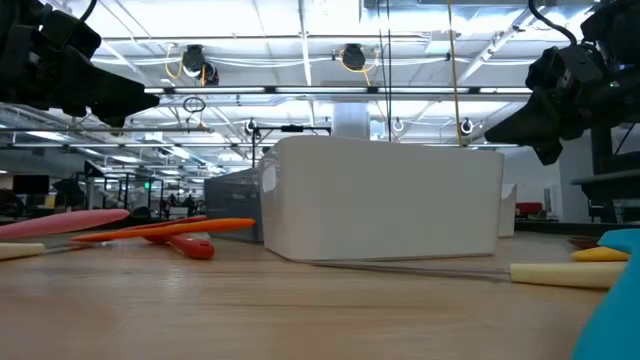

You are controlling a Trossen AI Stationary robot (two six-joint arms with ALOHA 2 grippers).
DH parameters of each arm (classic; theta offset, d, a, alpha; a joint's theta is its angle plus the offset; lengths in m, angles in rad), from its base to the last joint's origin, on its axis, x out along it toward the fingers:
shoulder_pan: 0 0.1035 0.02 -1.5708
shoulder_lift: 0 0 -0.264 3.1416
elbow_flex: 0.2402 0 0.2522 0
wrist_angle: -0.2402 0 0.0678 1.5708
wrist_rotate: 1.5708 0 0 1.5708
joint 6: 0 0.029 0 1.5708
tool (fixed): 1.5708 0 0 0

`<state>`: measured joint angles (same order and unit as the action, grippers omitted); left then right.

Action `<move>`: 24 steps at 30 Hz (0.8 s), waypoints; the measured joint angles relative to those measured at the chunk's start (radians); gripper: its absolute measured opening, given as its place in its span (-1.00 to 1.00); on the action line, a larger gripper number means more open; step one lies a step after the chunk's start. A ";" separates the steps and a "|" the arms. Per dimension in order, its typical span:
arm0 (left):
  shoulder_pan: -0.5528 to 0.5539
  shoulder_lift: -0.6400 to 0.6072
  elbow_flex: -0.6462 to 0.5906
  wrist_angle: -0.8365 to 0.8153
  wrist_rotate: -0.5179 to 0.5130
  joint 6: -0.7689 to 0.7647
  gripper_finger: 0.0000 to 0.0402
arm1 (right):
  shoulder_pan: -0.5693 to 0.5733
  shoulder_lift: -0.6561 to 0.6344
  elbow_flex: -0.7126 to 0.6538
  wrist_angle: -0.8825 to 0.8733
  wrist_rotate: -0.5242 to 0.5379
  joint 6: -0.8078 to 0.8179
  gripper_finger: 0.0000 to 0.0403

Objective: Pick & Place Kitchen Items

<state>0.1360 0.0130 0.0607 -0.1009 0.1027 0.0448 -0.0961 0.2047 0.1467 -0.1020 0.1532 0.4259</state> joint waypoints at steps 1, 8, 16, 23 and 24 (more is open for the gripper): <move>0.000 0.000 0.000 0.000 0.000 0.000 0.01 | 0.000 0.000 0.000 0.000 0.000 0.000 -0.98; 0.000 0.000 0.000 0.000 0.000 0.000 0.01 | 0.000 0.000 0.000 0.007 0.000 0.000 -0.98; 0.000 0.000 0.000 0.000 0.000 0.000 0.01 | 0.000 0.000 0.000 0.023 0.002 0.000 -0.98; 0.000 0.000 0.000 0.000 0.000 0.000 0.01 | 0.000 0.000 0.000 0.023 0.002 -0.003 -0.98; 0.000 0.000 0.000 0.000 0.000 0.000 0.01 | 0.000 0.000 0.000 0.023 0.003 -0.001 -0.98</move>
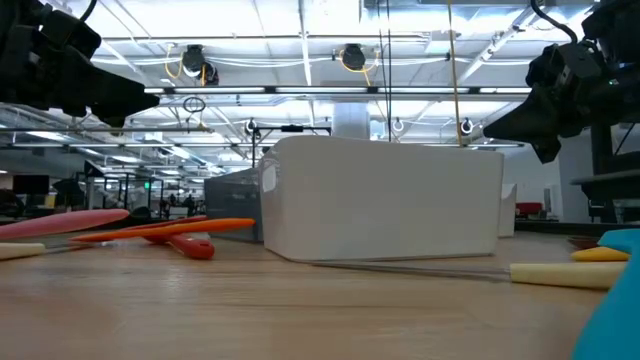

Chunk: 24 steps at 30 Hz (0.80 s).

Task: Pick & Place Kitchen Items
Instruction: Put the brown spoon into the top white bin

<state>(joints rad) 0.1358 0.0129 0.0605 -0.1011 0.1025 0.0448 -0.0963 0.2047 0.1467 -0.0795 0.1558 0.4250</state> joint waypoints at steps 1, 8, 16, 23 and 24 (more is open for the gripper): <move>0.000 0.000 0.000 0.000 0.000 0.000 0.01 | 0.000 0.000 0.000 0.000 0.000 0.002 -0.98; 0.000 0.000 0.000 0.000 0.000 0.000 0.01 | 0.000 0.000 0.000 0.000 -0.001 0.016 -0.98; 0.000 0.000 0.000 0.000 0.000 0.017 0.01 | 0.000 0.000 0.000 0.001 0.000 0.290 -0.98; 0.001 0.000 0.000 0.000 -0.004 0.074 0.01 | 0.000 0.000 0.000 0.001 0.000 0.414 -0.98; 0.001 0.000 0.000 0.000 -0.004 0.073 0.01 | 0.000 0.000 0.000 0.001 0.000 0.419 -0.98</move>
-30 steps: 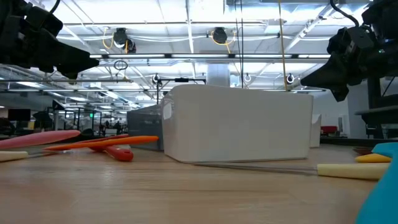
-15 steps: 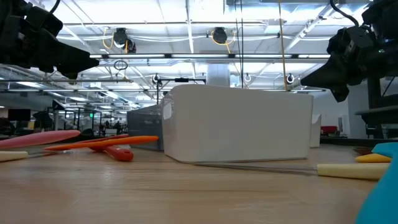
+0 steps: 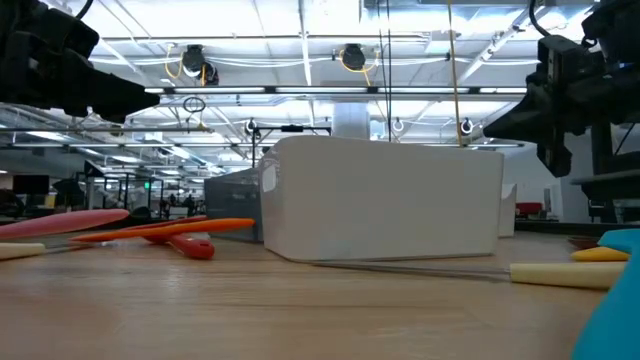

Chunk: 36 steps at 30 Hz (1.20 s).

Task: Pick & Place Kitchen Items
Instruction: Put the brown spoon into the top white bin

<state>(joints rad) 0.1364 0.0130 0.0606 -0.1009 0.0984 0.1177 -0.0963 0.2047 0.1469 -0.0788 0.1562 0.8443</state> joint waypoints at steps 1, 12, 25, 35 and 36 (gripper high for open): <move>0.000 0.000 0.000 0.000 0.000 0.001 0.01 | 0.000 0.000 0.000 0.000 0.003 0.005 -0.98; 0.000 0.000 0.000 0.001 -0.015 0.037 0.01 | 0.000 0.001 0.000 0.035 0.022 0.143 -0.98; 0.000 0.000 0.000 0.002 -0.022 0.072 0.01 | 0.000 0.194 0.246 -0.094 -0.268 0.052 -1.00; 0.000 0.000 0.000 0.002 -0.022 0.067 0.01 | 0.038 0.591 0.613 -0.838 -0.452 0.135 -1.00; 0.000 0.000 0.000 0.002 -0.022 0.067 0.01 | 0.047 0.623 0.621 -0.871 -0.469 0.157 -1.00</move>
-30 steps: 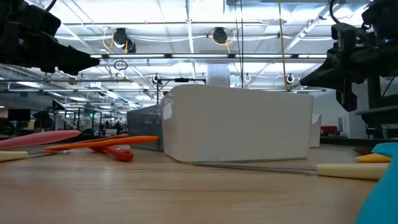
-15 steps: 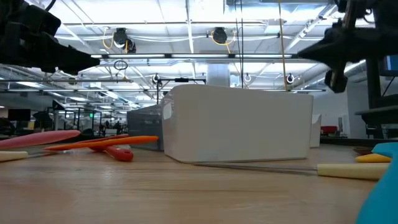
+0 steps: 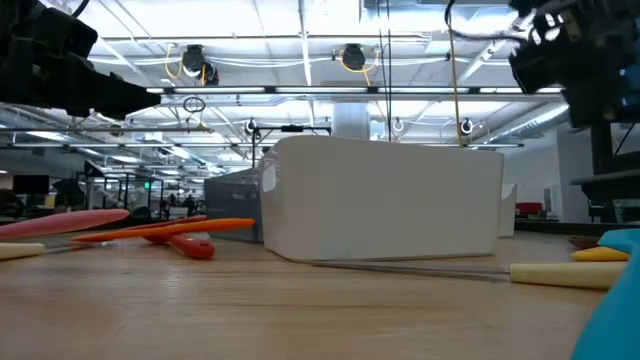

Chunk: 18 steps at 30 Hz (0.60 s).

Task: Pick & Place Kitchen Items
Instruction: Put the brown spoon into the top white bin

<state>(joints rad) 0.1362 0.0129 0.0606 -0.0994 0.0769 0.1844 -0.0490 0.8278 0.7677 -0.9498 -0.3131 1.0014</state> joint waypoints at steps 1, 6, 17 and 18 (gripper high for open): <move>0.000 0.000 0.000 0.000 0.000 -0.001 0.01 | 0.010 0.026 0.002 -0.018 -0.020 0.023 -1.00; 0.000 0.000 0.000 0.000 0.000 -0.007 0.01 | 0.051 0.105 0.003 -0.061 -0.107 0.078 -0.93; 0.000 0.000 0.000 -0.001 0.000 -0.006 0.01 | 0.139 0.116 0.003 -0.035 -0.111 0.257 -0.36; 0.000 0.000 0.000 -0.001 0.000 -0.006 0.01 | 0.150 0.119 0.003 -0.019 -0.111 0.277 -0.32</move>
<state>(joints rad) 0.1364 0.0128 0.0607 -0.1001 0.0767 0.1785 0.1011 0.9464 0.7712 -0.9685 -0.4240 1.2788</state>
